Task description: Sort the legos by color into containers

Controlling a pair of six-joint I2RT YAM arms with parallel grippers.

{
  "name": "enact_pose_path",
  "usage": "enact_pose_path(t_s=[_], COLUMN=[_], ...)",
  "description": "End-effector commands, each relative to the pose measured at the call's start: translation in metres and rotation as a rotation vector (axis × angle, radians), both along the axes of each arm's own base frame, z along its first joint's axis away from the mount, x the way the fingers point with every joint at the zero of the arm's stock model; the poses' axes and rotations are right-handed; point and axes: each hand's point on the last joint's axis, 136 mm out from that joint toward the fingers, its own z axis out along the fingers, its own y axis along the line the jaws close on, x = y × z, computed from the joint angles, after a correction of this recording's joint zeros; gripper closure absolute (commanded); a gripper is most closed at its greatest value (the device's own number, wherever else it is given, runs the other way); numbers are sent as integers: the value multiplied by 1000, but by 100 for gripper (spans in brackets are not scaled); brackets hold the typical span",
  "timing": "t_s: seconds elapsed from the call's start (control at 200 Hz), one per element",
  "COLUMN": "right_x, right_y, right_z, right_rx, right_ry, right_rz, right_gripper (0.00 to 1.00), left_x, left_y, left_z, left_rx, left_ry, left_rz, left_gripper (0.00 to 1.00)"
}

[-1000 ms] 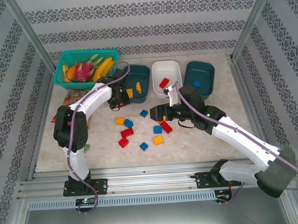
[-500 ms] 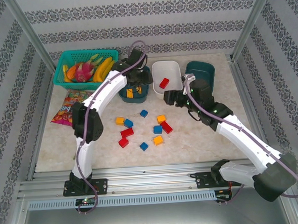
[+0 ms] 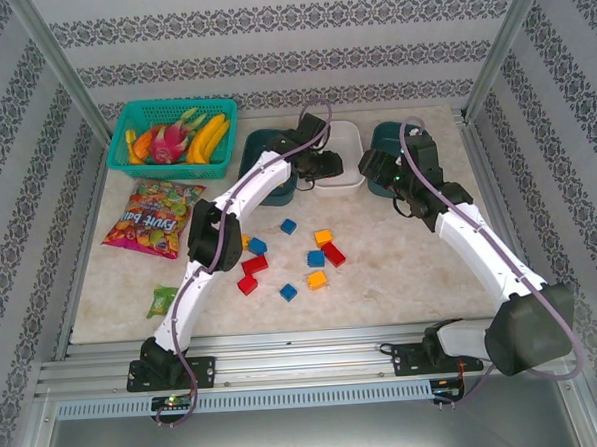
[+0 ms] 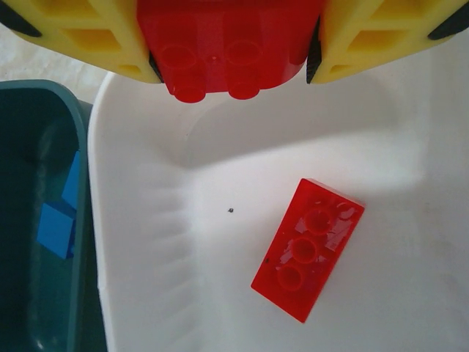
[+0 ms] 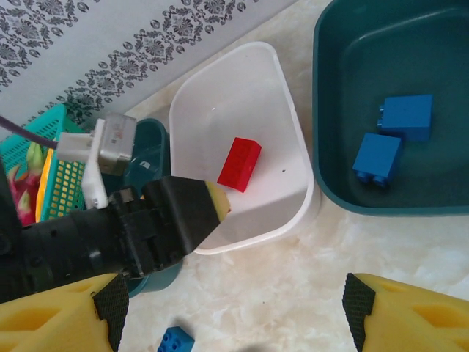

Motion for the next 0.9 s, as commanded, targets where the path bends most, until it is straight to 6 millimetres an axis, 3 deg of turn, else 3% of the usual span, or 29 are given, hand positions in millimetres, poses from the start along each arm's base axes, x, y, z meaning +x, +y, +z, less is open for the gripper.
enact_pose_path(t_s=[0.0,0.225,0.395,0.545,0.729,0.804,0.899], right_x=[2,0,1,-1,-19,-31,-51], right_y=[0,-2,-1,1,11,22,38], right_z=[11,3,1,4,0,-3,-11], right_rx=[34,44,50,34,-26,-61,-104], right_ry=[-11,17,29,30,54,68,109], right_rz=[-20,-38,-37,-16,49,91,143], right_gripper=[21,21,21,20,21,22,22], left_x=[8,2,3,9,7,1,-8], left_y=[-15,-17,-19,-23,-20,-10,16], left_z=[7,-16,-9,28,93,119,147], left_rx=[-40,-24,-40,-91,-165,-166,-144], left_ry=[-54,0,-6,-55,-127,-147,-155], left_rz=[-28,-34,-32,-18,18,40,96], left_gripper=[56,52,43,34,29,28,28])
